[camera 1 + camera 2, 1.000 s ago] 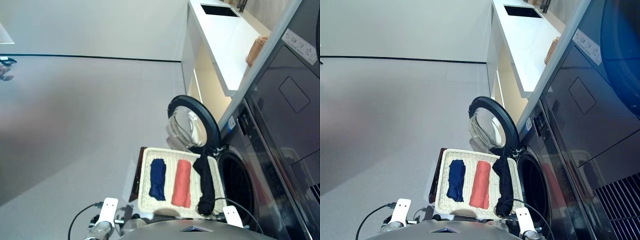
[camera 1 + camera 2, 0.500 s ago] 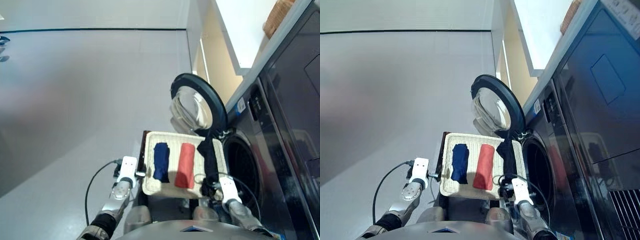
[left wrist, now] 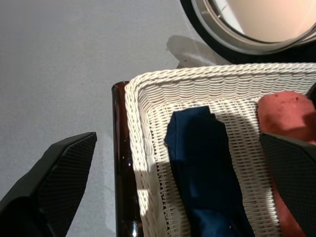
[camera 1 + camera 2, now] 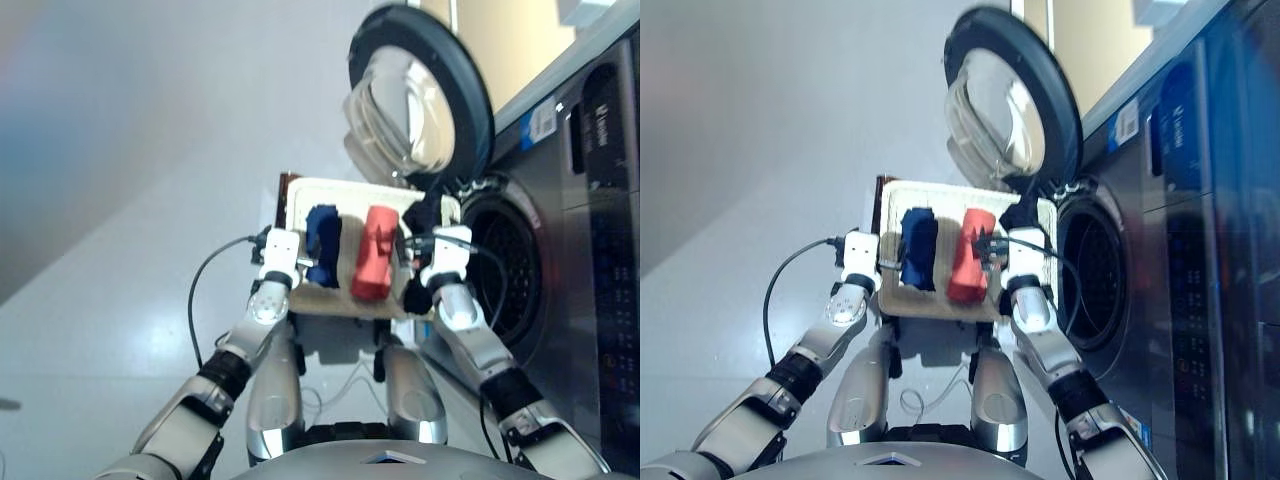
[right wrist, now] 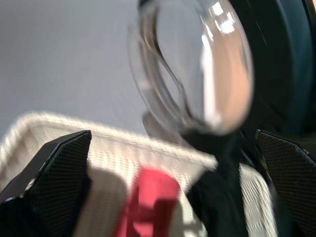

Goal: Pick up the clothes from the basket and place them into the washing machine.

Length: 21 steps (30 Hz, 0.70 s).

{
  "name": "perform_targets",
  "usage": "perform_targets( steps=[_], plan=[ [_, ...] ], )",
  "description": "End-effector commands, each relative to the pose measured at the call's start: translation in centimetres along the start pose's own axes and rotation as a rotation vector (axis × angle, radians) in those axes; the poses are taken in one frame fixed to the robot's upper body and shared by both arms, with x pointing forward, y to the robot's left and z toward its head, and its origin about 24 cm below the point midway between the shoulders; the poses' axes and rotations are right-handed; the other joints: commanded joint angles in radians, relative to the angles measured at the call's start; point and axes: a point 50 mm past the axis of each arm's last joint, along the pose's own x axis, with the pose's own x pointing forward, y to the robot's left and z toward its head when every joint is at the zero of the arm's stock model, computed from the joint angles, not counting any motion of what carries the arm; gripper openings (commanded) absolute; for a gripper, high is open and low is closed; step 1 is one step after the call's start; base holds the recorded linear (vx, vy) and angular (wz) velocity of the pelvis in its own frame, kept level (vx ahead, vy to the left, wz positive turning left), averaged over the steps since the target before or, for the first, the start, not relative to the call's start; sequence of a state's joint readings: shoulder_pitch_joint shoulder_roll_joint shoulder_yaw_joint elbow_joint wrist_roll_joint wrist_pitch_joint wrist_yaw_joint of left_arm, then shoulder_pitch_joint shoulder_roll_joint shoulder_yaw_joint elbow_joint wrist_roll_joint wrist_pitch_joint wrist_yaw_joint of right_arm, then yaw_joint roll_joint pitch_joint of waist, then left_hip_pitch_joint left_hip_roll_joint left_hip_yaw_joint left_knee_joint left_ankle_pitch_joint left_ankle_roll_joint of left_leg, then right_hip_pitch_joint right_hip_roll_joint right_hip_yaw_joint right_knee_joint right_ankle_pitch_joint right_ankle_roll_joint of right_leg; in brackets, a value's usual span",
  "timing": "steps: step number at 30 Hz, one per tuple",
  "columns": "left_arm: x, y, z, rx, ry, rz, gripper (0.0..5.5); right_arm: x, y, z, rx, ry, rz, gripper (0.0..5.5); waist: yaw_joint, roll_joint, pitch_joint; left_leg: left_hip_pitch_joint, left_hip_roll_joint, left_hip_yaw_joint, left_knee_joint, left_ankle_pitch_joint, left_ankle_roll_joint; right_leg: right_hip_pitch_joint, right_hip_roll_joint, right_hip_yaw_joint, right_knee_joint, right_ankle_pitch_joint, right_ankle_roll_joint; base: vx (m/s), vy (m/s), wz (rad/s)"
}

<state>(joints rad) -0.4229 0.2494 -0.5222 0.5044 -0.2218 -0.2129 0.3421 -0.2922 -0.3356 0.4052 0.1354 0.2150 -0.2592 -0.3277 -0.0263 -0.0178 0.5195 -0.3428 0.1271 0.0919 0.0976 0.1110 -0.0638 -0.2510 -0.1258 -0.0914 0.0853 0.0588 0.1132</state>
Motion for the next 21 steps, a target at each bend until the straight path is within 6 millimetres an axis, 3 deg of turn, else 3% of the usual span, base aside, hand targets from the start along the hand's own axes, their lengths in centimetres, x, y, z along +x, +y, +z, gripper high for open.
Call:
perform_targets(
  steps=[1, 6, 9, 13, 21],
  plan=[
    [0.7, -2.4, 3.7, 0.016, -0.194, -0.041, 5.50, 1.0, 1.5, 6.6, 0.039, -0.343, 0.040, 5.50, 0.001, -0.005, 0.000, -0.052, 0.021, 0.014, 0.184, -0.142, -0.011, -0.193, -0.022, 0.056, 0.327, -0.153, 0.016, -0.090, -0.035, 0.085],
    [1.5, -3.3, 6.3, 0.021, -0.287, -0.030, 5.50, 1.3, 3.5, 9.7, 0.047, -0.482, 0.096, 5.50, -0.005, -0.010, 0.000, -0.219, 0.028, -0.003, 0.275, -0.159, -0.009, -0.355, -0.018, 0.064, 0.417, -0.170, 0.009, -0.085, -0.020, 0.024],
    [1.6, -3.2, 6.4, -0.001, -0.281, -0.016, 5.50, 1.4, 3.9, 10.0, 0.045, -0.496, 0.101, 5.50, -0.007, -0.011, 0.000, -0.251, 0.029, -0.006, 0.304, -0.171, -0.008, -0.387, -0.020, 0.067, 0.444, -0.180, 0.008, -0.042, -0.002, 0.013],
    [2.0, -3.0, 8.8, -0.050, -0.358, 0.009, 5.50, 1.4, 4.8, 11.3, 0.062, -0.557, 0.108, 5.50, -0.010, -0.011, 0.000, -0.381, 0.029, -0.021, 0.362, -0.181, -0.008, -0.511, -0.019, 0.070, 0.500, -0.191, 0.002, -0.053, -0.012, 0.004],
    [3.2, -3.2, 9.4, -0.023, -0.354, 0.038, 5.50, 1.8, 6.4, 12.2, 0.087, -0.592, 0.147, 5.50, -0.020, -0.018, 0.000, -0.484, 0.033, -0.029, 0.404, -0.189, -0.011, -0.617, -0.013, 0.073, 0.541, -0.200, -0.002, 0.000, 0.000, 0.000]
  ],
)
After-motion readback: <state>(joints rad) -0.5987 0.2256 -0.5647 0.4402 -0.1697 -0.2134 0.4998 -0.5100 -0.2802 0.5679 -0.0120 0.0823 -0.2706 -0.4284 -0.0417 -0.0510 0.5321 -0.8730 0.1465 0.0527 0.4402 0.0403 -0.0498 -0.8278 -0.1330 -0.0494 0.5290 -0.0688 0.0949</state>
